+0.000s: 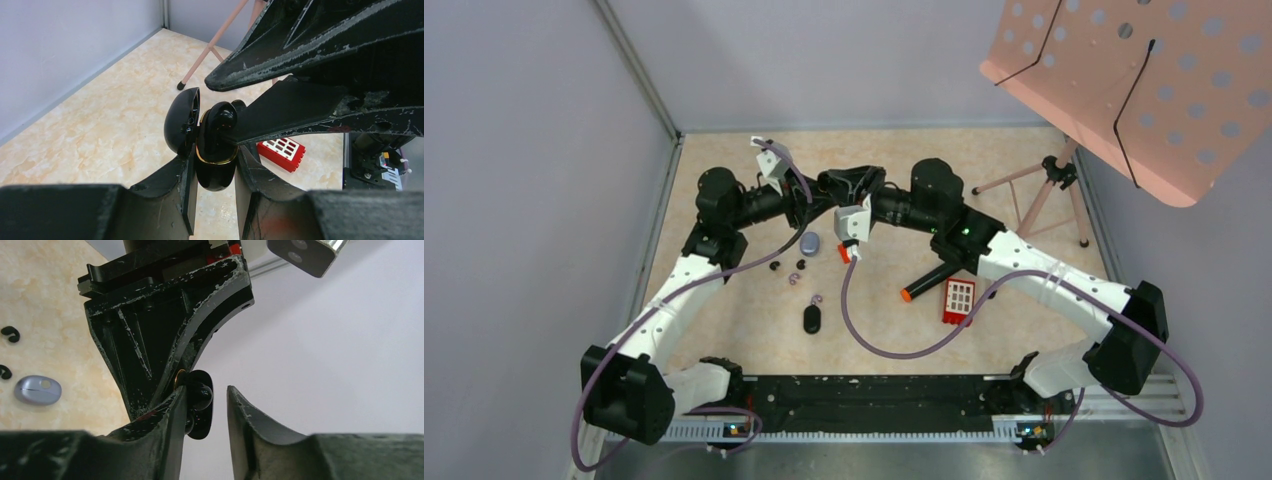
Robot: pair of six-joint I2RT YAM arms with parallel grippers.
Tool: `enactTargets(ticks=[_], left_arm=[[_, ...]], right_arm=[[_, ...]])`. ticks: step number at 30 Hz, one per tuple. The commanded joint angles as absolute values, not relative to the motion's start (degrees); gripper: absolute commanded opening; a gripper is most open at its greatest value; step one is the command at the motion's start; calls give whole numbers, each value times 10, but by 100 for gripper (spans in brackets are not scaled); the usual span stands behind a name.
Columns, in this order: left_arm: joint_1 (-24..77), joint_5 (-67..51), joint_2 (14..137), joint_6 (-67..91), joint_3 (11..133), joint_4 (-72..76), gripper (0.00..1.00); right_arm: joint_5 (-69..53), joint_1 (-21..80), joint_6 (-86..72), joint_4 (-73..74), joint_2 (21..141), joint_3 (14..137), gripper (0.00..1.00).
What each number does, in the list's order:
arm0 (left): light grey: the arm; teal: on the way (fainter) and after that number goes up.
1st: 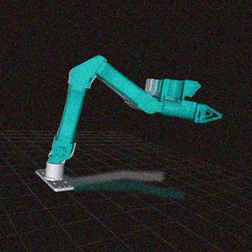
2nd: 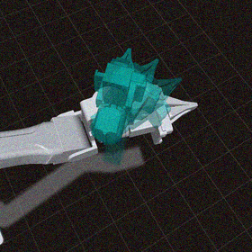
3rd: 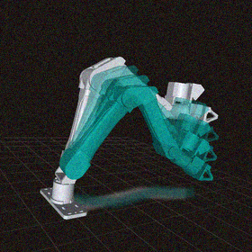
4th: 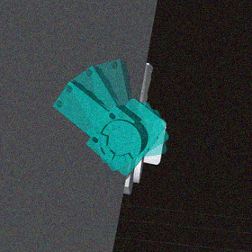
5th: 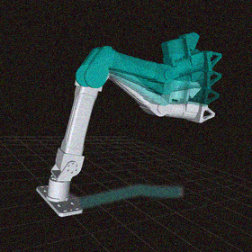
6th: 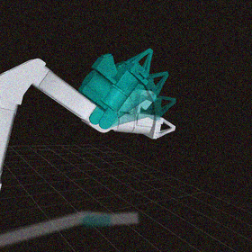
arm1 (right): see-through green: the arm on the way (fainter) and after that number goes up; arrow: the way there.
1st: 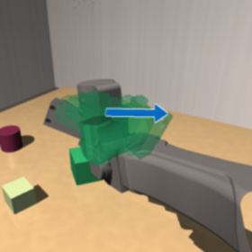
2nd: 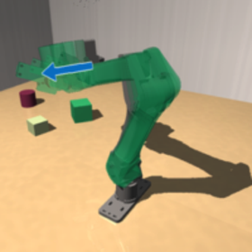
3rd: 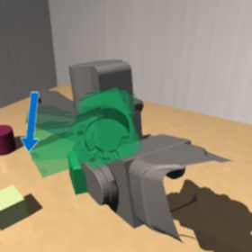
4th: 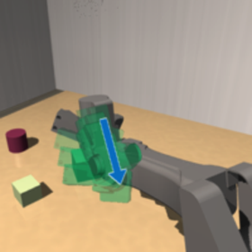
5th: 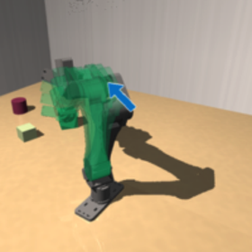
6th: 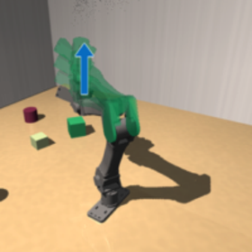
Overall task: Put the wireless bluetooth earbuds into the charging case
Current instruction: Place the earbud in the charging case.
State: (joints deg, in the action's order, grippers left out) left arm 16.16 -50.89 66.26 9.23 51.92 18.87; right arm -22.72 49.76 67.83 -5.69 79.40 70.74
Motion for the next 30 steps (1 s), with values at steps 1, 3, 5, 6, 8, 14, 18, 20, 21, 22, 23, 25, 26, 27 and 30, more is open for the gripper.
enactTargets(ticks=[1, 3, 5, 6, 8, 14, 18, 20, 21, 22, 23, 25, 26, 27, 30], left_arm=[[160, -500, 648, 85, 525, 244, 0], [160, -505, 648, 82, 523, 242, 0], [160, -513, 648, 81, 524, 240, 0], [160, -515, 649, 79, 523, 239, 0], [160, -518, 648, 74, 521, 236, 0], [160, -517, 648, 71, 515, 240, 0], [160, -519, 650, 74, 514, 246, 0], [160, -518, 651, 75, 513, 248, 0], [160, -519, 651, 75, 513, 248, 0], [160, -520, 650, 73, 512, 247, 0], [160, -522, 650, 69, 512, 244, 0], [160, -526, 648, 59, 510, 236, 0], [160, -528, 647, 54, 509, 233, 0], [160, -531, 646, 47, 508, 229, 0], [160, -540, 643, 23, 505, 214, 0]], right_arm=[[-237, 502, 643, -7, 800, 730, 41], [-237, 502, 638, -3, 802, 736, 44], [-236, 502, 626, -2, 804, 742, 46], [-236, 501, 619, 5, 805, 748, 47], [-237, 501, 605, 24, 808, 762, 48], [-277, 490, 558, 142, 823, 830, 61], [-290, 483, 539, 197, 832, 857, 64], [-283, 482, 532, 202, 834, 859, 64], [-282, 479, 525, 203, 835, 861, 64], [-282, 477, 513, 203, 836, 867, 64], [-281, 472, 496, 203, 838, 875, 64], [-287, 462, 455, 203, 844, 895, 64], [-293, 456, 435, 202, 846, 905, 64], [-299, 450, 412, 201, 848, 915, 64], [-312, 446, 371, 195, 847, 931, 64]])
